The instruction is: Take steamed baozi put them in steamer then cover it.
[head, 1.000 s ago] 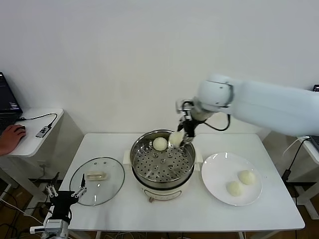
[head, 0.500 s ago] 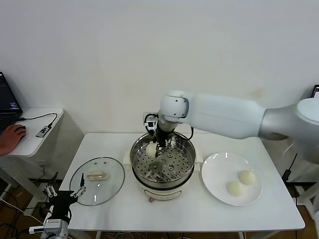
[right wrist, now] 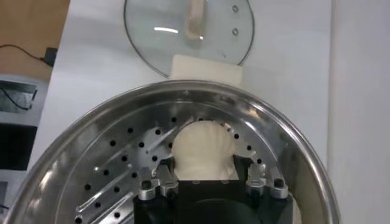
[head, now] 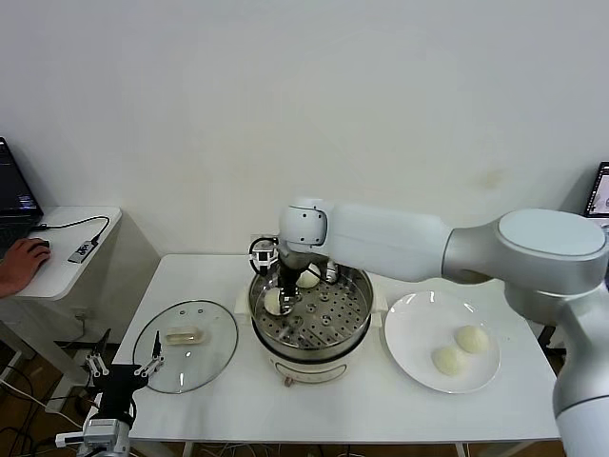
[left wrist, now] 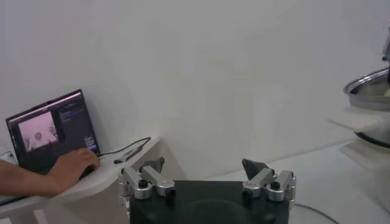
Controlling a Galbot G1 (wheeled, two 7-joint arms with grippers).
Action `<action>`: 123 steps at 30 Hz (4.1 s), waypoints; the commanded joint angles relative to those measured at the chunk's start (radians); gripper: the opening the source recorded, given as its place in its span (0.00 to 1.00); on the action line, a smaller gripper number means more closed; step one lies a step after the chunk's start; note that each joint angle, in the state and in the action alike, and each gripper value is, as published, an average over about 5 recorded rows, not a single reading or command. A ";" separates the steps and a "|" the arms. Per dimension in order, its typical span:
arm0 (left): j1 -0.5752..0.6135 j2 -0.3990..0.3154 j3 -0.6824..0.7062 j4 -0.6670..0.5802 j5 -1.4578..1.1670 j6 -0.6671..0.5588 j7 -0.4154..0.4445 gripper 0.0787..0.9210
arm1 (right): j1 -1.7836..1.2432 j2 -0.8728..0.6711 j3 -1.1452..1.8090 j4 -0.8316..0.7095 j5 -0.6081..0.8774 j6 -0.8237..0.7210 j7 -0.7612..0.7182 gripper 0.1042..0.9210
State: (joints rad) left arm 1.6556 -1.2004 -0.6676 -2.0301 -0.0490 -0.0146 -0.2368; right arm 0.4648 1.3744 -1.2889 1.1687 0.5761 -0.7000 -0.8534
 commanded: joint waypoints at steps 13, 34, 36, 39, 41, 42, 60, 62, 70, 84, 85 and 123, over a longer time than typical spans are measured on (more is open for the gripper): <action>0.000 0.006 0.003 -0.018 0.000 0.003 0.002 0.88 | 0.265 -0.282 -0.069 0.253 0.032 -0.025 -0.103 0.88; 0.010 0.007 0.022 -0.031 0.025 0.006 0.005 0.88 | 0.182 -0.936 -0.097 0.541 -0.265 0.079 -0.240 0.88; 0.013 0.005 0.018 -0.032 0.029 0.006 0.005 0.88 | 0.093 -0.947 -0.041 0.522 -0.312 0.092 -0.250 0.88; 0.019 0.001 0.010 -0.036 0.031 0.008 0.006 0.88 | -0.034 -0.946 0.043 0.480 -0.382 0.131 -0.269 0.88; 0.025 -0.001 0.004 -0.040 0.032 0.010 0.006 0.88 | -0.106 -0.942 0.098 0.449 -0.430 0.165 -0.285 0.88; 0.027 -0.002 0.002 -0.043 0.033 0.010 0.006 0.88 | -0.142 -0.941 0.127 0.433 -0.455 0.185 -0.295 0.88; 0.035 -0.017 0.001 -0.029 0.045 0.010 0.006 0.88 | -0.583 -0.962 0.473 0.339 -0.672 0.397 -0.355 0.88; 0.034 -0.016 0.001 -0.028 0.045 0.010 0.006 0.88 | -0.602 -0.952 0.489 0.324 -0.683 0.407 -0.339 0.88; 0.034 -0.015 -0.002 -0.026 0.044 0.009 0.006 0.88 | -0.617 -0.881 0.511 0.266 -0.715 0.437 -0.275 0.88; 0.033 -0.017 -0.011 -0.020 0.043 0.007 0.006 0.88 | -0.621 -0.794 0.511 0.215 -0.741 0.460 -0.223 0.88; 0.033 -0.017 -0.011 -0.020 0.043 0.007 0.006 0.88 | -0.622 -0.793 0.512 0.216 -0.741 0.454 -0.221 0.88; 0.020 -0.007 -0.003 -0.037 0.017 0.012 0.010 0.88 | 0.216 -0.663 0.128 0.269 -0.380 0.430 -0.259 0.49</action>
State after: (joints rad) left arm 1.6763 -1.2072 -0.6688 -2.0641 -0.0236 -0.0034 -0.2271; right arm 0.3176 0.5753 -0.9932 1.4454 0.0429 -0.2837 -1.1112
